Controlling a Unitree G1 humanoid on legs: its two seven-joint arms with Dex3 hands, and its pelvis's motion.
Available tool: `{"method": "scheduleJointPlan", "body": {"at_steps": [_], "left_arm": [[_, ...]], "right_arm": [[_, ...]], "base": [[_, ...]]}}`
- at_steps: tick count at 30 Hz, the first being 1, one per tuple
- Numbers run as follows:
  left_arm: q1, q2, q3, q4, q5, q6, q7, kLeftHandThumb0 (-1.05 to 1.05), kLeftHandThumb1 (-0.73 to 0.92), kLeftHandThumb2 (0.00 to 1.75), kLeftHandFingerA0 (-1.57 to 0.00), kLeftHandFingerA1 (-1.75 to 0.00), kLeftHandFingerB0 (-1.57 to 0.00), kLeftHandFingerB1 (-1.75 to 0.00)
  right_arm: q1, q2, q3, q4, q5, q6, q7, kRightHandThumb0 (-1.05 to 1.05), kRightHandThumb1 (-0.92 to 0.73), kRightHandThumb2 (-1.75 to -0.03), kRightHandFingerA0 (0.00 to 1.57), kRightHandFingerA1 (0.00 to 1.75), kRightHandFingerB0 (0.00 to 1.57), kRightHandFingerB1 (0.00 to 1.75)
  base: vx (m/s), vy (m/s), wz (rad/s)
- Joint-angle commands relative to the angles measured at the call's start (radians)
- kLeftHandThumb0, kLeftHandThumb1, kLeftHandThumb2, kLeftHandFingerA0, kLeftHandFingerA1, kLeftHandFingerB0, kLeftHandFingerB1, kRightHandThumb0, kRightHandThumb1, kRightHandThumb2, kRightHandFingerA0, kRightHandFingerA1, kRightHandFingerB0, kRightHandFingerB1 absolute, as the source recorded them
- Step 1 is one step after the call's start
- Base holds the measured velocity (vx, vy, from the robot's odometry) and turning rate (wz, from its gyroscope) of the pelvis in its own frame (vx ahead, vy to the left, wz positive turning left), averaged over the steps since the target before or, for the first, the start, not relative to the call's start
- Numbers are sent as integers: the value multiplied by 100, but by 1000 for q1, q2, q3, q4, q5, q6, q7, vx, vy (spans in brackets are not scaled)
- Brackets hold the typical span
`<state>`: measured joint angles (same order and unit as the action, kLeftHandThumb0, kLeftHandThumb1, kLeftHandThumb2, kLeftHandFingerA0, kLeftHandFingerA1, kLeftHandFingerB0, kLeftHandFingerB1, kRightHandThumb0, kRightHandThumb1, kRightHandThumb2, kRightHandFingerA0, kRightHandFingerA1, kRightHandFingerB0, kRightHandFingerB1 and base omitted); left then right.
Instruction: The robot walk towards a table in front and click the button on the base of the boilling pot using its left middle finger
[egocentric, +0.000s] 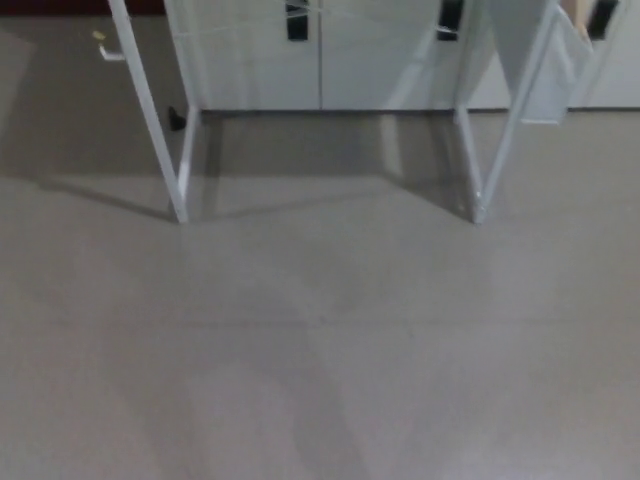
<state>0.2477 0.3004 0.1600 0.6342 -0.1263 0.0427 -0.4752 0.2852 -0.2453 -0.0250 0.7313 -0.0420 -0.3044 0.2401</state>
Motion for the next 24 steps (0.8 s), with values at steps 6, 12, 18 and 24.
{"method": "scheduleJointPlan", "body": {"at_steps": [6,12,18,24], "left_arm": [[42,9,-12,-15,17,-13,23,5,43,88,-26,-58,-11,-49],[68,12,-15,7,11,-46,-1,4,44,89,-23,-57,-9,-48],[83,14,-22,13,21,-51,19,3,45,89,-24,-57,-10,-48],[65,29,-43,46,36,-89,19,1,40,86,-27,-58,-10,-49]], "right_arm": [[19,-18,3,35,-11,-48,-11,-9,-60,-57,69,59,53,44],[35,-23,6,67,-15,-74,-8,-9,-60,-57,65,57,51,43],[53,-22,19,66,-29,-73,-23,-10,-61,-57,65,57,51,43],[54,-20,19,72,-28,-99,-20,-10,-60,-57,67,59,54,44]], "base": [[364,-112,3],[424,87,-21],[428,157,-18],[338,49,11]]}}
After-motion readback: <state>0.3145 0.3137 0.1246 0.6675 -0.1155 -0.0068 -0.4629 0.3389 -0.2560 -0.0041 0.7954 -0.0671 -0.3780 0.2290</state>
